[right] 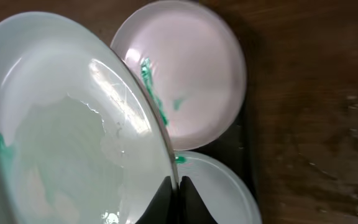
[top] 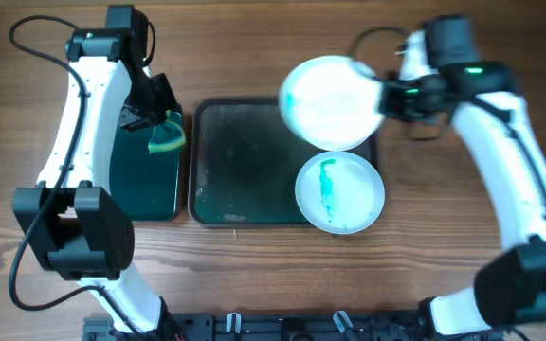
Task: Clean dirty plates on tray and stack at the side
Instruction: 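Lift the cleaned plate with the right gripper and move it right, then set the plate down right of the tray and release it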
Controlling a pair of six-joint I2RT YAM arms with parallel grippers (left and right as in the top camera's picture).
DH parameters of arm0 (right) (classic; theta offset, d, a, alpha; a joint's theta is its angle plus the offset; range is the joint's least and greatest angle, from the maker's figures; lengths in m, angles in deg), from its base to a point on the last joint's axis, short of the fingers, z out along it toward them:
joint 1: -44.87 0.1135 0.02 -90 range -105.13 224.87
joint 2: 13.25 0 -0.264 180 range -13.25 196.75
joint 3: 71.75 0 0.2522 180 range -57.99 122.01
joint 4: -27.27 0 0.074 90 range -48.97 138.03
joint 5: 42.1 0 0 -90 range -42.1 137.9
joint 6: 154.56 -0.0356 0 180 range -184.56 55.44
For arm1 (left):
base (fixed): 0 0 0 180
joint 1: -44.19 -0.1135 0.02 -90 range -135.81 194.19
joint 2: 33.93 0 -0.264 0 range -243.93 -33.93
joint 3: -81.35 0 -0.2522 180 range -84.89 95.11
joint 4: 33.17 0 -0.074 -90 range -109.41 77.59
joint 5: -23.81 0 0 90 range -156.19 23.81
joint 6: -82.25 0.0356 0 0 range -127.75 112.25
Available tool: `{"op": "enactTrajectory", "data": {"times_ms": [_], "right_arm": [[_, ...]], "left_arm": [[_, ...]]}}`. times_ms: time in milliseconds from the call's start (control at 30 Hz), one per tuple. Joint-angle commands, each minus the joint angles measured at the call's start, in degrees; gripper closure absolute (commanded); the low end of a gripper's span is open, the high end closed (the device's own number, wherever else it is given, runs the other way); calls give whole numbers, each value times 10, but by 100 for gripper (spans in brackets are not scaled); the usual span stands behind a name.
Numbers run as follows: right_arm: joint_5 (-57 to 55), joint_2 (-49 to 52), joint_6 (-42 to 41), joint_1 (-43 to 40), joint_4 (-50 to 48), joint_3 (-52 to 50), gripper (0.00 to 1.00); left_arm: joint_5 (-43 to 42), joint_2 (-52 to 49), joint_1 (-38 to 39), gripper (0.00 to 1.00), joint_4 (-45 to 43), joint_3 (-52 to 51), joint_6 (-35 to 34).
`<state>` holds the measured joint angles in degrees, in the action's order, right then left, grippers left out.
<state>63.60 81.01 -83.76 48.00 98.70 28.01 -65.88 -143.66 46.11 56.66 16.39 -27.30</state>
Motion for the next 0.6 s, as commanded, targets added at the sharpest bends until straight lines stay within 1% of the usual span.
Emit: {"op": "enactTrajectory", "data": {"times_ms": [0, 67, 133, 200, 300, 467, 567], "right_arm": [[28, -41, 41, -115, 28, -4, 96], [3, -40, 42, -186, 30, -26, 96], [-45, -40, 29, -228, 8, -68, 96], [-90, -40, 7, -256, -39, -133, 96], [-97, -36, 7, -289, -136, -222, 96], [-102, -25, 8, -298, -285, -336, 96], [-101, -3, 8, -298, -300, -339, 96]], "left_arm": [[-9, 10, 37, 96, -13, 10, 11], [-9, 10, 56, 96, -25, 9, 11], [-9, 10, 76, 96, -39, 9, 11], [-9, 10, 90, 96, -48, 9, 9], [-9, 10, 102, 96, -54, 9, 9], [-9, 10, 107, 96, -58, 9, 9], [-9, 10, 107, 96, -58, 9, 9]]}}
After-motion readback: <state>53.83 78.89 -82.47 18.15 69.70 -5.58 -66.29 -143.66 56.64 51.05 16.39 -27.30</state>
